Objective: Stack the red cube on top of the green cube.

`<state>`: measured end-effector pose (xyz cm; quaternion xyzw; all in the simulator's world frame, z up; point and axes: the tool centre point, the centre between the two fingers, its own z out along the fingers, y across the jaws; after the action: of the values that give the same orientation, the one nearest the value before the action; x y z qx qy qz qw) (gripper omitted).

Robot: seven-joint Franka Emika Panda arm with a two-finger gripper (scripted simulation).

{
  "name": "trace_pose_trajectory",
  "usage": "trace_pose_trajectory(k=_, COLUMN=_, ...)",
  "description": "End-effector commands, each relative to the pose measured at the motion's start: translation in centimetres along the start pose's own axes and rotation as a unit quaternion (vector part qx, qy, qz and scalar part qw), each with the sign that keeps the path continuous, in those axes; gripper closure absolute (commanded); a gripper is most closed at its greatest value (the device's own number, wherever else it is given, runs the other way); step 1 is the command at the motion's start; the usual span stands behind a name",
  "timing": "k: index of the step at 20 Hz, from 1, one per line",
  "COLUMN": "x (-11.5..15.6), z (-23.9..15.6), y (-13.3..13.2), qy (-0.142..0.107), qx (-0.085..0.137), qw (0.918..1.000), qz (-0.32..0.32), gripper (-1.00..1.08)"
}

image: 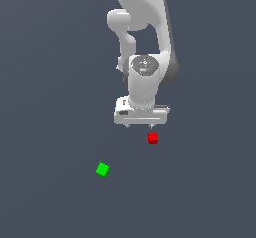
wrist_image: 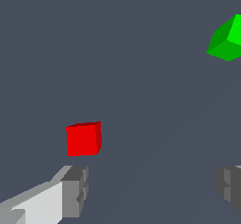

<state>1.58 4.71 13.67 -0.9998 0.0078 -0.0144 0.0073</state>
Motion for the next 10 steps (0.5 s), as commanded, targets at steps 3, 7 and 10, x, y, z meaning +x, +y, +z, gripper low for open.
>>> trace_pose_trajectory(k=3, x=-0.2, z=3.6, y=-4.0, qy=-0.008, qx=-0.003, qw=0.9998, qz=-0.02, gripper=-0.92)
trace_pose_trajectory(k=7, x=-0.4, z=5.7, y=-6.2, qy=-0.012, qx=-0.005, qw=0.9994, qz=-0.032, gripper=-0.92)
trace_pose_trajectory(k=10, x=-0.5, z=6.6, y=-7.2, qy=-0.014, qx=-0.006, qw=0.9992, qz=-0.037, gripper=-0.92)
